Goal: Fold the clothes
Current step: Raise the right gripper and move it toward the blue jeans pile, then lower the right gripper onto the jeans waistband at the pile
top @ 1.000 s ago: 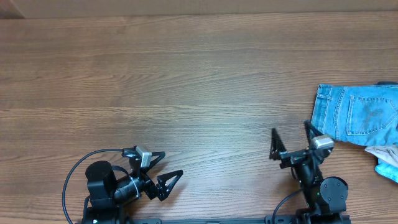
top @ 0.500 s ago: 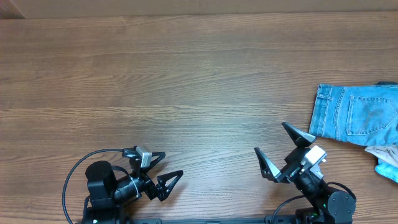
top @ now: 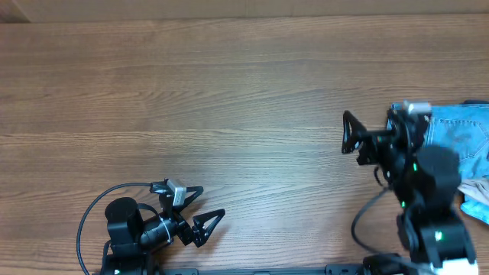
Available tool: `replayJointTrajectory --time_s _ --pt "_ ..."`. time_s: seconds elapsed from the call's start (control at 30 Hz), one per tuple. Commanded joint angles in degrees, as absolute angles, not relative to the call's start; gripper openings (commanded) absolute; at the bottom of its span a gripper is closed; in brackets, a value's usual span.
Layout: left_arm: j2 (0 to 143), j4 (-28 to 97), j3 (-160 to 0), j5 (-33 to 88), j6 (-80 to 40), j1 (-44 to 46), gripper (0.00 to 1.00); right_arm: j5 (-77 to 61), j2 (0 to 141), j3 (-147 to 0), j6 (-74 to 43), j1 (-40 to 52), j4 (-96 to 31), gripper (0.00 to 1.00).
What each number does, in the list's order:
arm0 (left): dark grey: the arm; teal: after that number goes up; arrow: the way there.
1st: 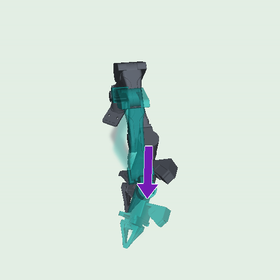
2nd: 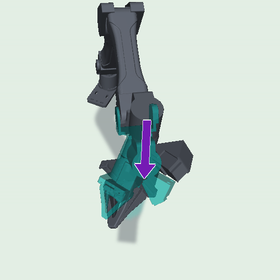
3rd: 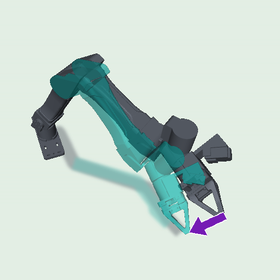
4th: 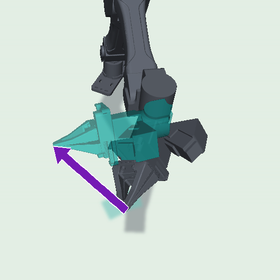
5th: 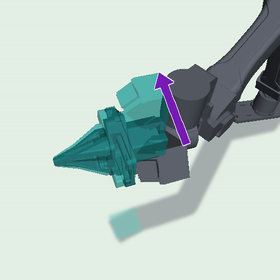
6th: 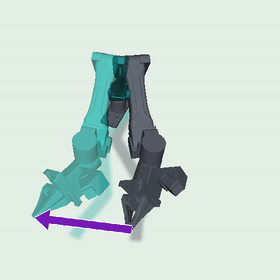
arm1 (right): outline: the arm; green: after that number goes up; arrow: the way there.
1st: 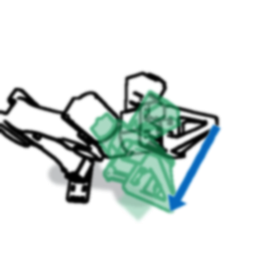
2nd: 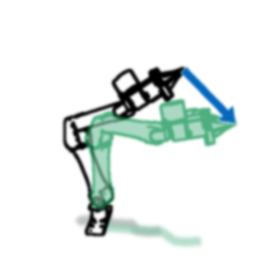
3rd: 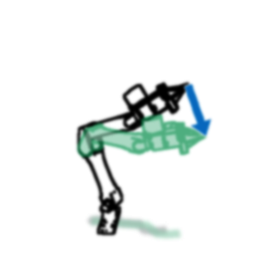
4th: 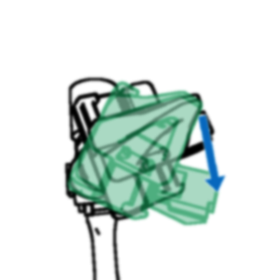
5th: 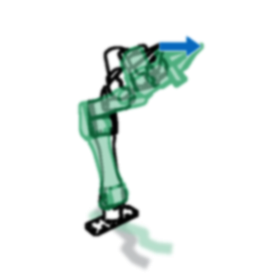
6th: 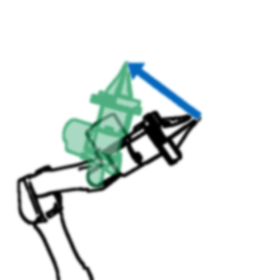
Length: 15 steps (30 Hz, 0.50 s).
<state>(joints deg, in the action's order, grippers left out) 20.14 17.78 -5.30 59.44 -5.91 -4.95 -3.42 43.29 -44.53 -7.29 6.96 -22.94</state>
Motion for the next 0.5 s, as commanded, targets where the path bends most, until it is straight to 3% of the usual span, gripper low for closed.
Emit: replayJointTrajectory --time_s 0.0,0.13,0.3,0.4,0.47 --pt "20.0 18.1 -5.5 60.4 -4.9 -4.7 1.0 -2.6 46.8 -50.3 -7.3 7.0 -24.2 1.0" --pt "20.0 18.1 -5.5 59.7 -4.3 -4.7 1.0 -2.7 45.9 -50.4 -7.3 7.0 -24.1 1.0" --pt "20.0 17.6 -5.5 40.2 -2.5 -4.7 1.0 -2.6 45.9 -50.4 -7.3 7.0 -27.5 1.0" --pt "20.0 16.7 -5.5 37.4 -2.3 -4.8 1.0 -2.6 45.9 -50.4 -7.3 7.0 -27.9 1.0" --pt "20.0 13.1 -5.5 25.5 -2.1 -4.7 1.0 -2.6 45.9 -50.4 -7.3 7.0 -28.0 1.0"
